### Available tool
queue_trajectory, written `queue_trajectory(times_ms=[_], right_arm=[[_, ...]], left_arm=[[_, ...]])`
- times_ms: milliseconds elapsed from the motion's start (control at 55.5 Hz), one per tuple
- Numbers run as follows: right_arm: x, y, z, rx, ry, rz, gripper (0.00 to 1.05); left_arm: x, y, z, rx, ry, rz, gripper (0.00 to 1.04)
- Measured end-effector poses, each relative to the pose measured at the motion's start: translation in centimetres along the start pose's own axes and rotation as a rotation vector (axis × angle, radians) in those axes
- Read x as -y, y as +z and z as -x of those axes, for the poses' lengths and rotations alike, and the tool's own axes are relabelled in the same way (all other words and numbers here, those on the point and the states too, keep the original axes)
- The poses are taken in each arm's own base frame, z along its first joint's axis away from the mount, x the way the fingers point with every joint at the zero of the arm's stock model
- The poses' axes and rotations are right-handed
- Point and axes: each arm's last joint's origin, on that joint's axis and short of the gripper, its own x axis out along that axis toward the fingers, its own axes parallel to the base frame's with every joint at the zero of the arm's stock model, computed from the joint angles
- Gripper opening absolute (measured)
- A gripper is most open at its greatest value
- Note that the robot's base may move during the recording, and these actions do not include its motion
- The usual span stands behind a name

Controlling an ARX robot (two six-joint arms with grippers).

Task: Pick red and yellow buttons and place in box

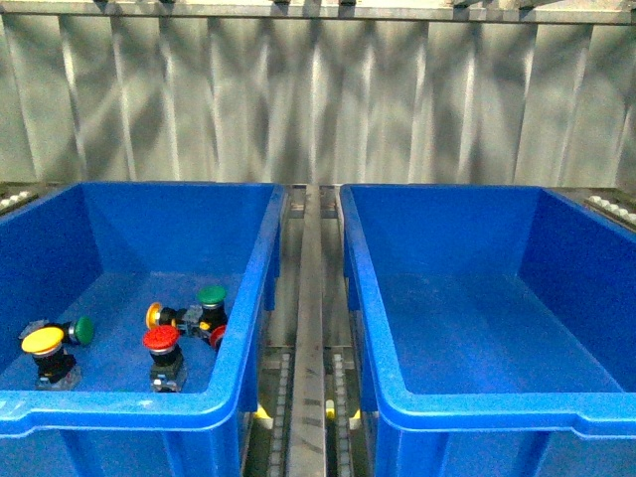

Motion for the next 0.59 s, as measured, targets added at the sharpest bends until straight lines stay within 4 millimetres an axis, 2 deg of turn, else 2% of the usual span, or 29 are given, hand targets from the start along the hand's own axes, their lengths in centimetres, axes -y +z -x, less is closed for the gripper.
queue_trajectory(times_ms=[594], right_arm=[[0.0,0.0,0.0,0.0,0.0,0.0,0.98]], left_arm=[[0.0,0.0,0.0,0.0,0.0,0.0,0.97]])
